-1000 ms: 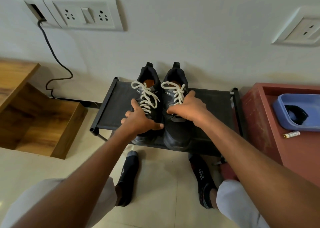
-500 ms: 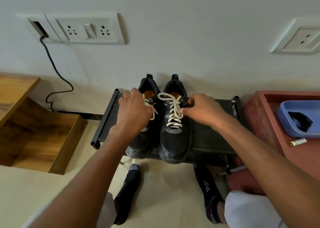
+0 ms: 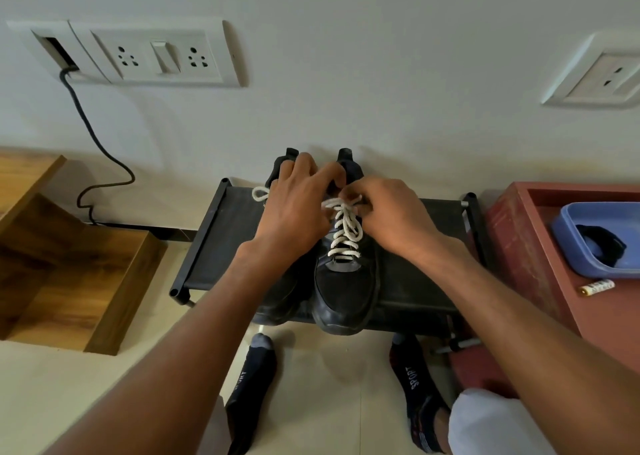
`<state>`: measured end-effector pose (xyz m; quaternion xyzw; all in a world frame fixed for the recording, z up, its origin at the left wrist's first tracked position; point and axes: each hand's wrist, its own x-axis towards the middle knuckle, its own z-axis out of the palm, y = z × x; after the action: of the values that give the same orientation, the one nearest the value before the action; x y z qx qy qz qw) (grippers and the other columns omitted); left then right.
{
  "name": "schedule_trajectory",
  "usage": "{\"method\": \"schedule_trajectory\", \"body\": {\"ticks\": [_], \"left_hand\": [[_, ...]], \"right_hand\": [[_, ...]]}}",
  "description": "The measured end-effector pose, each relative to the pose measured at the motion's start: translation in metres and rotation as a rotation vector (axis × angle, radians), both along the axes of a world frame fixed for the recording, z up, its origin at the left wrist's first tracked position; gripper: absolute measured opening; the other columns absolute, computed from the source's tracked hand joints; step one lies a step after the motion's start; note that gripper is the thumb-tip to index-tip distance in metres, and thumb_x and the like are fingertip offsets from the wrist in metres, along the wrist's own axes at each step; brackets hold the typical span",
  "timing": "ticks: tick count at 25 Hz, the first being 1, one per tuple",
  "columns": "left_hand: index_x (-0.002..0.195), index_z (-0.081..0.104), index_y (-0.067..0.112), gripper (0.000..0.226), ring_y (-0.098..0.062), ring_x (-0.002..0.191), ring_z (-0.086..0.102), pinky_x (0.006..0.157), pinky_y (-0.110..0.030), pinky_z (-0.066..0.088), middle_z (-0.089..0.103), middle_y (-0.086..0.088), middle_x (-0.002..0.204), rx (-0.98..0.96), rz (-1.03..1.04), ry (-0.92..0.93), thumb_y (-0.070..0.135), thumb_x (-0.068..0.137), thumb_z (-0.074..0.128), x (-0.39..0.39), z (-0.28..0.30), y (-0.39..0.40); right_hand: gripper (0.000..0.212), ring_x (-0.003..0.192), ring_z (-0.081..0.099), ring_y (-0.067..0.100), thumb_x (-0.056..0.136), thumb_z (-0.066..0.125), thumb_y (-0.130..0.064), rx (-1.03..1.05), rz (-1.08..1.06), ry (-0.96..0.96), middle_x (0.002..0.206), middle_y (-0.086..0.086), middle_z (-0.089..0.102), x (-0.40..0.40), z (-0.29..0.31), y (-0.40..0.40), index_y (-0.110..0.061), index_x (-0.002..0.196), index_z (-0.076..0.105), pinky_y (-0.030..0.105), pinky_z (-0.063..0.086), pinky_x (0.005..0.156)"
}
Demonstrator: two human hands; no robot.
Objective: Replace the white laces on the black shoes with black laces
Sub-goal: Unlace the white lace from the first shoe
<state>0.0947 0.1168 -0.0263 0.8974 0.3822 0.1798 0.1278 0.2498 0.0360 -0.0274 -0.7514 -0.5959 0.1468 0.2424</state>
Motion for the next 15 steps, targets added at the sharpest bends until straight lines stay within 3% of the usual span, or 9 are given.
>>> {"method": "schedule_trajectory", "body": {"ticks": [3,6,10,15], "left_hand": [[0.107,0.070,0.030,0.023,-0.024,0.102,0.047,0.080,-0.036,0.043,0.050,0.002,0.099,-0.089,-0.074,-0.012,0.018,0.089,0.077,0.000,0.000,0.000],[0.116,0.076,0.035,0.033,-0.022,0.102,0.048,0.084,-0.039,0.047,0.052,0.001,0.099,-0.097,-0.151,0.061,0.013,0.090,0.077,0.006,-0.002,-0.005],[0.107,0.080,0.030,0.024,-0.021,0.099,0.049,0.078,-0.037,0.046,0.051,0.003,0.096,-0.036,-0.150,0.093,0.015,0.088,0.080,0.012,-0.004,-0.009],[0.092,0.080,0.025,0.015,-0.019,0.086,0.063,0.076,-0.045,0.054,0.066,0.003,0.091,-0.162,-0.070,-0.151,0.012,0.085,0.080,0.014,-0.003,0.002]], "right_hand": [[0.027,0.095,0.071,0.021,0.095,0.070,-0.012,0.030,-0.083,-0.034,0.104,-0.004,0.076,0.004,-0.002,0.002,-0.029,0.114,0.078,0.041,0.060,0.084],[0.027,0.090,0.070,0.017,0.094,0.069,-0.009,-0.043,-0.109,0.039,0.094,-0.007,0.072,0.009,-0.002,0.002,-0.029,0.109,0.079,0.033,0.057,0.078],[0.031,0.084,0.066,0.010,0.093,0.071,-0.004,-0.079,-0.129,0.094,0.091,-0.009,0.069,0.015,-0.002,0.001,-0.028,0.111,0.076,0.026,0.054,0.073],[0.035,0.087,0.067,0.014,0.091,0.068,0.000,-0.085,-0.101,0.103,0.094,-0.005,0.071,0.012,0.004,0.002,-0.026,0.112,0.076,0.029,0.054,0.075]]}}
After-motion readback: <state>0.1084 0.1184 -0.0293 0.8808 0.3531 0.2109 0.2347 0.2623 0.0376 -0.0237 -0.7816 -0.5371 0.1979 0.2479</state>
